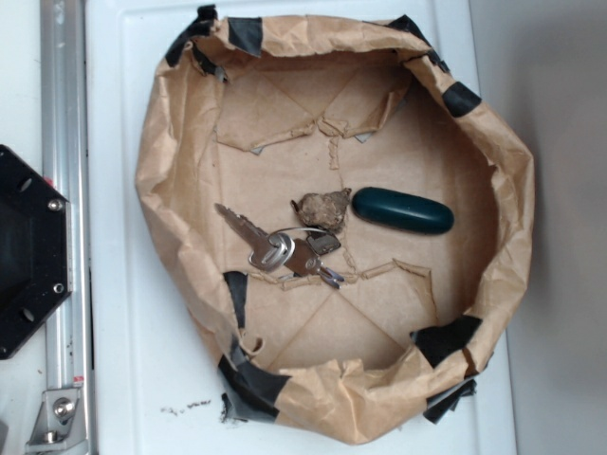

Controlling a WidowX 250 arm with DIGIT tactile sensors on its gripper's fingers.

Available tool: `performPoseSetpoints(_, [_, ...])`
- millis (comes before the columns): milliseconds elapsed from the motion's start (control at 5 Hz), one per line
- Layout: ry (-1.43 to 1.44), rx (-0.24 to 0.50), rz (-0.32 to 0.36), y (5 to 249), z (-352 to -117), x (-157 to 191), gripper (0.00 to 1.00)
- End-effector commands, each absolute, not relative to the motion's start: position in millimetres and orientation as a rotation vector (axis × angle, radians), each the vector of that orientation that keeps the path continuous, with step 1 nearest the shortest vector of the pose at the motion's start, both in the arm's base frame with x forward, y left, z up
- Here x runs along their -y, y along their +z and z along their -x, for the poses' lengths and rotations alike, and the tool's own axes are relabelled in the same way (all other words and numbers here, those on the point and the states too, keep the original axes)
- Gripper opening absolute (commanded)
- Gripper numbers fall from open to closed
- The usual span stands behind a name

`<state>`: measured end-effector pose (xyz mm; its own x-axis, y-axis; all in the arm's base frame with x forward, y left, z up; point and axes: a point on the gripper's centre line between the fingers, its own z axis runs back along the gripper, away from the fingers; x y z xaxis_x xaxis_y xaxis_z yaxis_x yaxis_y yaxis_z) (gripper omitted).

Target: Grab the plastic pickle.

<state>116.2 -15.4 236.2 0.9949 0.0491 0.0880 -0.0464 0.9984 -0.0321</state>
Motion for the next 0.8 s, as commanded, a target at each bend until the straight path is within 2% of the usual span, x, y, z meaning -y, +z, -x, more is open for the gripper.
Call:
performPoseSetpoints(0, [0.048, 0.089, 0.03, 236, -116, 15, 1.0])
performPoseSetpoints(200, [-0.107, 0.225, 0.103, 209, -166, -8, 1.0])
performPoseSetpoints(400, [-0.228, 0.293, 0.034, 190, -220, -18, 1.0])
performPoseSetpoints(600, [-0.296, 0.238, 0.104, 137, -270, -20, 1.0])
